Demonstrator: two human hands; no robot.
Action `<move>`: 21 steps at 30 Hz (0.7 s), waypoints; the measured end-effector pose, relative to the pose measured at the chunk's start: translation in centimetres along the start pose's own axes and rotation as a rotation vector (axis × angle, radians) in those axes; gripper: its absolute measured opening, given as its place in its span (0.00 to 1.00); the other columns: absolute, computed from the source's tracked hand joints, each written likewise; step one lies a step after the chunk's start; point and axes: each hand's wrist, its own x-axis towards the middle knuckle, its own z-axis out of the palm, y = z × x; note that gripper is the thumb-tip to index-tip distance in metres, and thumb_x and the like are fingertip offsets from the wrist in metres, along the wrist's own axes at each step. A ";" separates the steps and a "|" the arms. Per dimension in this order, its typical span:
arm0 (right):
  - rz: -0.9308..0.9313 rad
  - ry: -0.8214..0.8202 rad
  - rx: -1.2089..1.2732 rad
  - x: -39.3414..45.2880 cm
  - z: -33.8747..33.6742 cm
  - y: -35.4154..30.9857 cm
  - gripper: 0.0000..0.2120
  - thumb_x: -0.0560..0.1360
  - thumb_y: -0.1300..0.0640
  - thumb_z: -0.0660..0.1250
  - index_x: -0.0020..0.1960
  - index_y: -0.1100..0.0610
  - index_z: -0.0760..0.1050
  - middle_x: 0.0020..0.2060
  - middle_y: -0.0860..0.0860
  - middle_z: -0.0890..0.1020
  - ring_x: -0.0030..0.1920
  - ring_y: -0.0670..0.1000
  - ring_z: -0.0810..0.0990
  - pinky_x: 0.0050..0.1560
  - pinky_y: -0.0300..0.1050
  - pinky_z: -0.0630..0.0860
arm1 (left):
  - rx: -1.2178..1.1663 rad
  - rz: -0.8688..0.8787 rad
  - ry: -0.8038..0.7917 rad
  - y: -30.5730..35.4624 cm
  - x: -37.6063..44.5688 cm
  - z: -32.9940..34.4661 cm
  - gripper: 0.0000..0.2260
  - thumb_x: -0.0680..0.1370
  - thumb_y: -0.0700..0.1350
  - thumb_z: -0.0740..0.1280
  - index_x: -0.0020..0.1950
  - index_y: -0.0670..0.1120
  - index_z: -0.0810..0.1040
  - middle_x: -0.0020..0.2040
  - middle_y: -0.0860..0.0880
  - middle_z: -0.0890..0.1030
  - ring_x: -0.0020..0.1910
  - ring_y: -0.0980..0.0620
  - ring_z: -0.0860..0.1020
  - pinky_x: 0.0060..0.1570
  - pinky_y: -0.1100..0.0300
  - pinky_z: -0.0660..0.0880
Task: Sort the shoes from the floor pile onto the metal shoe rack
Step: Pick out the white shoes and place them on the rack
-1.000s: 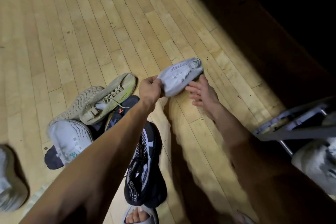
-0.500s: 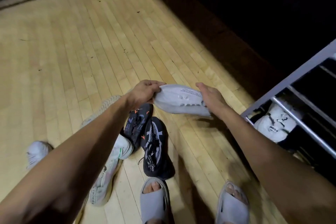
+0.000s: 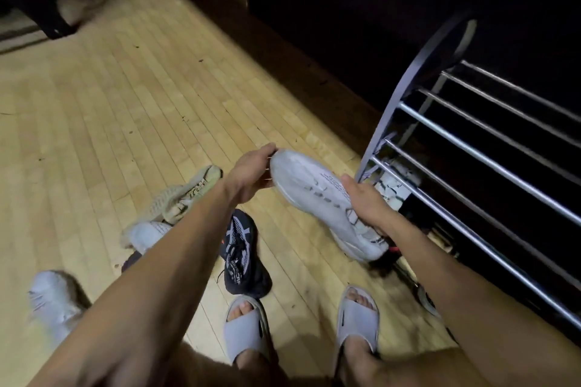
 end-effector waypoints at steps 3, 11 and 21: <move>0.112 0.041 0.163 -1.9 -0.4 1.0 0.32 0.80 0.35 0.48 0.67 0.59 0.72 0.58 0.59 0.78 0.60 0.58 0.76 0.61 0.49 0.70 | -0.199 -0.011 0.081 -0.8 -2.5 3.7 0.16 0.84 0.52 0.53 0.46 0.46 0.76 0.39 0.50 0.79 0.37 0.52 0.76 0.40 0.58 0.75; 0.291 -0.024 0.397 -4.7 -0.6 3.1 0.33 0.81 0.37 0.47 0.75 0.59 0.64 0.72 0.57 0.70 0.70 0.58 0.70 0.69 0.51 0.67 | -0.284 -0.161 0.060 -4.6 -7.7 10.7 0.16 0.82 0.53 0.53 0.51 0.47 0.77 0.37 0.52 0.81 0.39 0.52 0.78 0.39 0.58 0.74; 0.423 -0.024 0.577 1.1 -0.3 13.6 0.43 0.65 0.23 0.57 0.70 0.51 0.71 0.58 0.55 0.82 0.57 0.58 0.81 0.62 0.58 0.76 | -0.267 -0.143 0.013 -5.5 -7.0 15.5 0.15 0.83 0.54 0.52 0.46 0.52 0.75 0.45 0.52 0.81 0.45 0.54 0.78 0.55 0.54 0.72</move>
